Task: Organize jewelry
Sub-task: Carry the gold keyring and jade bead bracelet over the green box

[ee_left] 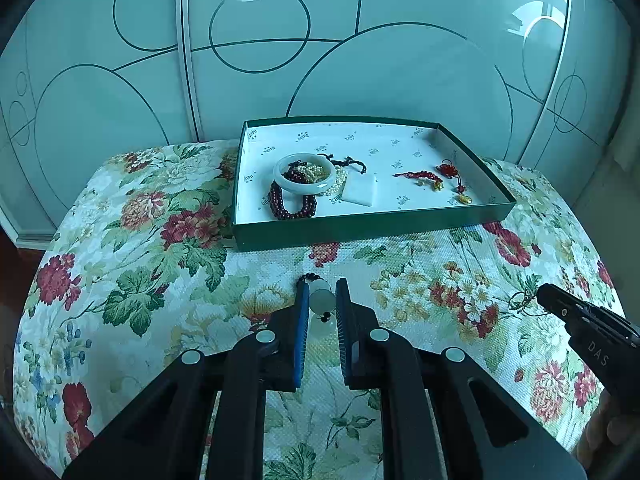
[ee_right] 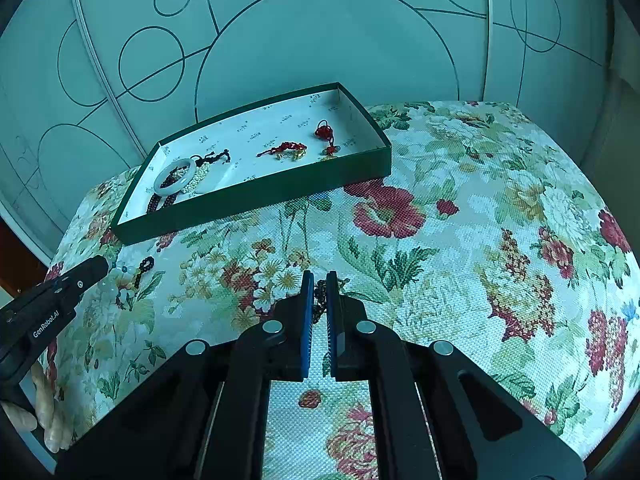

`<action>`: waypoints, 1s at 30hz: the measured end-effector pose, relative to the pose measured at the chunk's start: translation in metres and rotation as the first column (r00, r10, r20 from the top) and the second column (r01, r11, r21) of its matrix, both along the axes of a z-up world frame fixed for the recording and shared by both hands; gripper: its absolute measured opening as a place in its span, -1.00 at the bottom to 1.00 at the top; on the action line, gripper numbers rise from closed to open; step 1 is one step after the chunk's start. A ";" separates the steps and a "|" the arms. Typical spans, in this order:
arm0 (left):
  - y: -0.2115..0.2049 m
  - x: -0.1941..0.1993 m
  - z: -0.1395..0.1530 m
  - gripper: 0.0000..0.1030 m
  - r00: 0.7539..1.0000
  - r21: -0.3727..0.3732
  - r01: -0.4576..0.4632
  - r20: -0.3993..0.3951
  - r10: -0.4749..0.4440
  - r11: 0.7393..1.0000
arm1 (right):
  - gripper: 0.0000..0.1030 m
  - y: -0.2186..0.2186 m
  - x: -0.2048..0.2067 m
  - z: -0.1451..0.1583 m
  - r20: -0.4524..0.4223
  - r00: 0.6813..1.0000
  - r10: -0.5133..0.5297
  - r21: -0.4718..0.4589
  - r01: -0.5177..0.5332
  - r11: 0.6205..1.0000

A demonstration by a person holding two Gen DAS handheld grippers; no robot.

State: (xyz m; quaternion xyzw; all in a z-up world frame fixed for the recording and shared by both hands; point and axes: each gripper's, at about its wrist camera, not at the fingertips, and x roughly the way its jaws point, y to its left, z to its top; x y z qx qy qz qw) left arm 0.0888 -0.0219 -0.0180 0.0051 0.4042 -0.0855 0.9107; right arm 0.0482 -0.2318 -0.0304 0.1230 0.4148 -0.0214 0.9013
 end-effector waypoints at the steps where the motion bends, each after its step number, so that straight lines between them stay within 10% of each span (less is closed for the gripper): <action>1: 0.000 0.000 0.002 -0.74 1.000 -0.002 -0.001 0.003 0.001 1.000 | -0.88 0.001 0.000 0.002 0.002 1.000 0.002 -0.002 -0.002 1.000; 30: 0.002 -0.007 0.034 -0.74 0.997 -0.051 0.014 0.073 -0.010 0.999 | -0.88 0.013 -0.001 0.033 0.062 0.997 0.036 -0.014 -0.035 0.999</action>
